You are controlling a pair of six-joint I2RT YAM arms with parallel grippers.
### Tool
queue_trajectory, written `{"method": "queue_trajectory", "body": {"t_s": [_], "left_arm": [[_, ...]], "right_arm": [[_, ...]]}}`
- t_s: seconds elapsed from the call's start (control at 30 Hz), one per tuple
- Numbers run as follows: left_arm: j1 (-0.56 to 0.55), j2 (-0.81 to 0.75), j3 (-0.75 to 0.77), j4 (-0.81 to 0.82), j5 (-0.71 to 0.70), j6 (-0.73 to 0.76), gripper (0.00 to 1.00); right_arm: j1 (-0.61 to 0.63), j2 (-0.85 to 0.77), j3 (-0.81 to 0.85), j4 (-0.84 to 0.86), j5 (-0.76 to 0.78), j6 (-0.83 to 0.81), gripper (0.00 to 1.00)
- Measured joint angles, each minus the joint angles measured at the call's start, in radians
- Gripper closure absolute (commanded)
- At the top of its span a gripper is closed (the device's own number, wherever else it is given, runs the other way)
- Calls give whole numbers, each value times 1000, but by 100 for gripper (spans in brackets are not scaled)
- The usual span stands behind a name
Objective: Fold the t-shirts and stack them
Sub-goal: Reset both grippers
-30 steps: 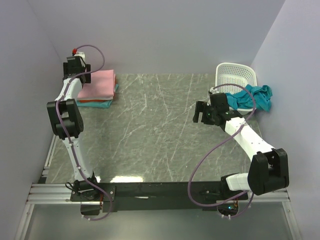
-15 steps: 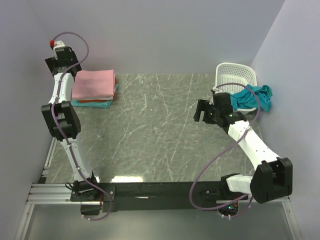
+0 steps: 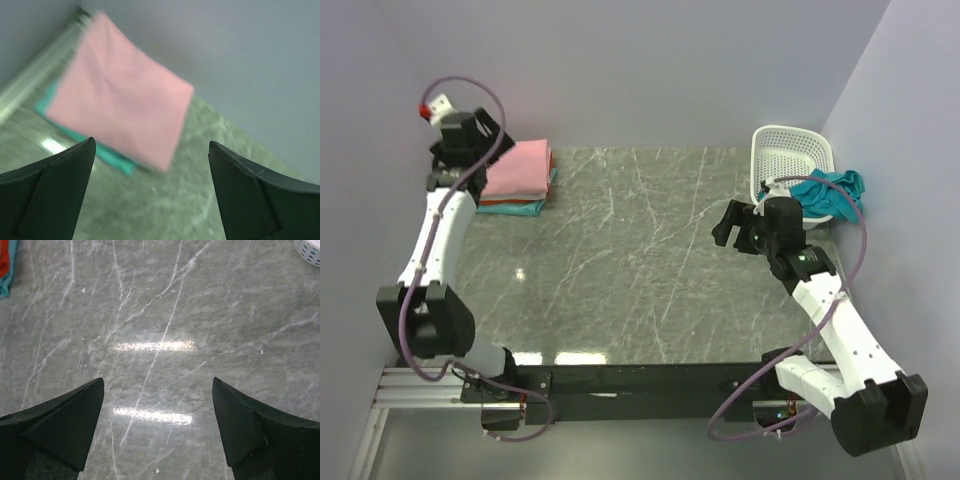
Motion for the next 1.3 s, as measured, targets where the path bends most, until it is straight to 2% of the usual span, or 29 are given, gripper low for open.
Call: {"method": "queue_trajectory", "body": {"t_s": [0.2, 0.37, 0.57, 0.87, 1.3], "left_arm": [[-187, -183, -311, -4, -18, -111, 1], [-371, -397, -574, 7, -31, -177, 1], [-431, -629, -774, 8, -56, -238, 0], [-435, -645, -803, -43, -85, -254, 1], [-435, -711, -831, -55, -102, -258, 1]], "right_arm": [[0, -92, -47, 0, -4, 28, 5], [0, -183, -145, 23, -7, 51, 5], [0, -244, -229, 45, 16, 73, 4], [0, -277, -286, 62, 107, 86, 4], [0, -314, -328, 93, 135, 91, 4]]}}
